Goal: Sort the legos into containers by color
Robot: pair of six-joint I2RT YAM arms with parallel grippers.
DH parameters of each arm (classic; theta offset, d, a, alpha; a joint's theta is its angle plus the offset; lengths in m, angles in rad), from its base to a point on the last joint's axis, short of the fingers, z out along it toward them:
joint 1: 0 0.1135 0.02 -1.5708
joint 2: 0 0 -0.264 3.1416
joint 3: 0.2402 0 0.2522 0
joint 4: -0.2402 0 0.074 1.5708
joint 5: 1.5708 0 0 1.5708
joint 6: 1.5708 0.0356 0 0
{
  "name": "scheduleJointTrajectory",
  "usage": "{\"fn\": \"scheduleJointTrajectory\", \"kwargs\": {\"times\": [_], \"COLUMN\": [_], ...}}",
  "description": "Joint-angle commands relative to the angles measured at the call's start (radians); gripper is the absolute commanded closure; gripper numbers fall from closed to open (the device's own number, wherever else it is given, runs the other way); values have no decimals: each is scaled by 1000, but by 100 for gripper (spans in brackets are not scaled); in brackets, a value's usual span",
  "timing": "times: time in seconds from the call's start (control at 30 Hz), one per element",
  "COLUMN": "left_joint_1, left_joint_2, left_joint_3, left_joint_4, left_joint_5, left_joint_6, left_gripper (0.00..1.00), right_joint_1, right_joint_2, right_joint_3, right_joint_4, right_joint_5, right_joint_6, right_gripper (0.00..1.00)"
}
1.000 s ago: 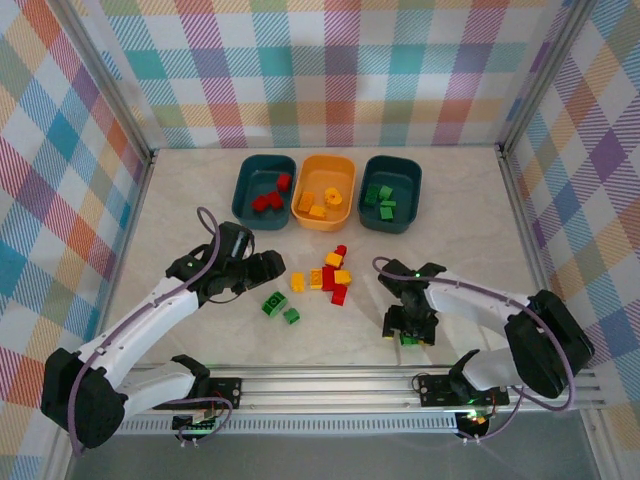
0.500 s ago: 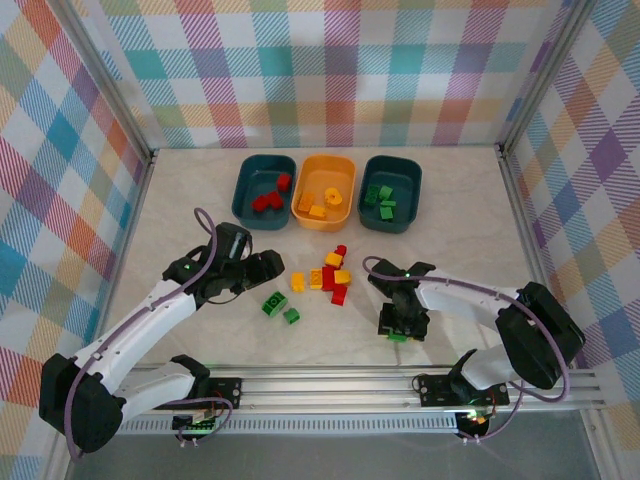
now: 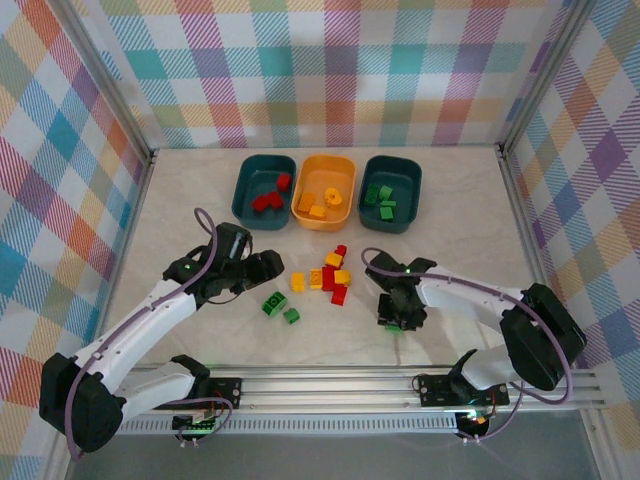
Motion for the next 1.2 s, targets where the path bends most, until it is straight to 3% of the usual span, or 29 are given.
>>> {"fn": "scheduleJointTrajectory", "kwargs": {"times": [0.0,0.2,0.37,0.53,0.7,0.77,0.83,0.97,1.17], "left_joint_1": [-15,-62,-126,-144,-152,-155,-160,-179,-199], "left_joint_2": [3,24,73,105,164,190,215,256,345], "left_joint_3": [-3,-10,-2,21,11,9,11,4,12], "left_joint_4": [-46,-76,-137,-213,-199,-182,-176,-128,-98], "left_joint_5": [-2,-12,-68,-139,-150,-147,-154,-142,-175], "left_joint_6": [-18,-57,30,179,215,220,228,237,248], "left_gripper": [26,28,27,25,24,25,26,27,29], "right_joint_1": [-16,-170,-355,-422,-463,-473,-480,-481,-481], "right_joint_2": [-21,106,303,585,795,843,874,881,773], "right_joint_3": [110,367,589,891,1153,1237,1302,1363,1232], "right_joint_4": [5,82,179,127,32,1,-31,-65,-17], "right_joint_5": [87,95,36,21,5,1,-1,-15,-29], "right_joint_6": [-60,-260,-339,-404,-433,-438,-439,-448,-449], "right_gripper": [66,67,68,67,64,59,44,31,23]}}
